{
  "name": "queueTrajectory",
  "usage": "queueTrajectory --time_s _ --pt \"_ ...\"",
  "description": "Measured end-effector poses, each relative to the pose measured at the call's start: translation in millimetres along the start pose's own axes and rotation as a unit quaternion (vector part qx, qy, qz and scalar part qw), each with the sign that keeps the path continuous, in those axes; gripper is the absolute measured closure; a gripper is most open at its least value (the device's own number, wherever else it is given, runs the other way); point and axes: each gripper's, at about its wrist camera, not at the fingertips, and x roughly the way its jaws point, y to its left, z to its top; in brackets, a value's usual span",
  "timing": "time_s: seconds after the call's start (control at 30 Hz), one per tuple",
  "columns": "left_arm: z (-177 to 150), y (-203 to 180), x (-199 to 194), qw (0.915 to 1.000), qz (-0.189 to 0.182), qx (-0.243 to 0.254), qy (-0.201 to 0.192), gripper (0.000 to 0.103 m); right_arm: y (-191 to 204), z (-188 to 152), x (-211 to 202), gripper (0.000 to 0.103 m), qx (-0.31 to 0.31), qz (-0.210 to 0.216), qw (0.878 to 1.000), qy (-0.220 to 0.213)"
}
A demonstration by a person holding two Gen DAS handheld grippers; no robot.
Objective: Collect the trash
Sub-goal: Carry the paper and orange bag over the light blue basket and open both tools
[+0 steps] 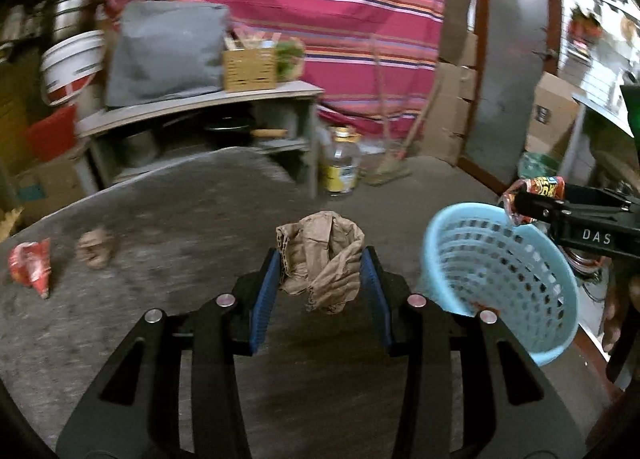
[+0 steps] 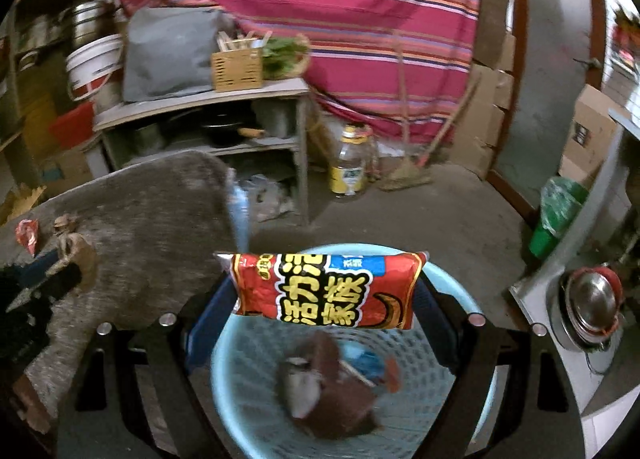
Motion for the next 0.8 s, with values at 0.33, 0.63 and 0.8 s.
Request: queueTrajectory --time_s 0.33,0.63,0.8 --pt "8.2 -92.5 29.9 0.9983 -0.046 0.036 0.009 0.062 -65.2 -13.2 -0.8 0.019 0.045 -0.017 0.999 0.007" --pt "8.8 -128.3 43.0 0.9965 -0.057 0.059 0.016 0.058 -103.9 -25.0 4.8 0.019 0.093 -0.015 0.995 0.020" --pt "9.8 -135.9 39.5 0.9965 -0.054 0.061 0.013 0.030 -101.1 -23.0 4.4 0.019 0.096 -0.011 0.995 0.018"
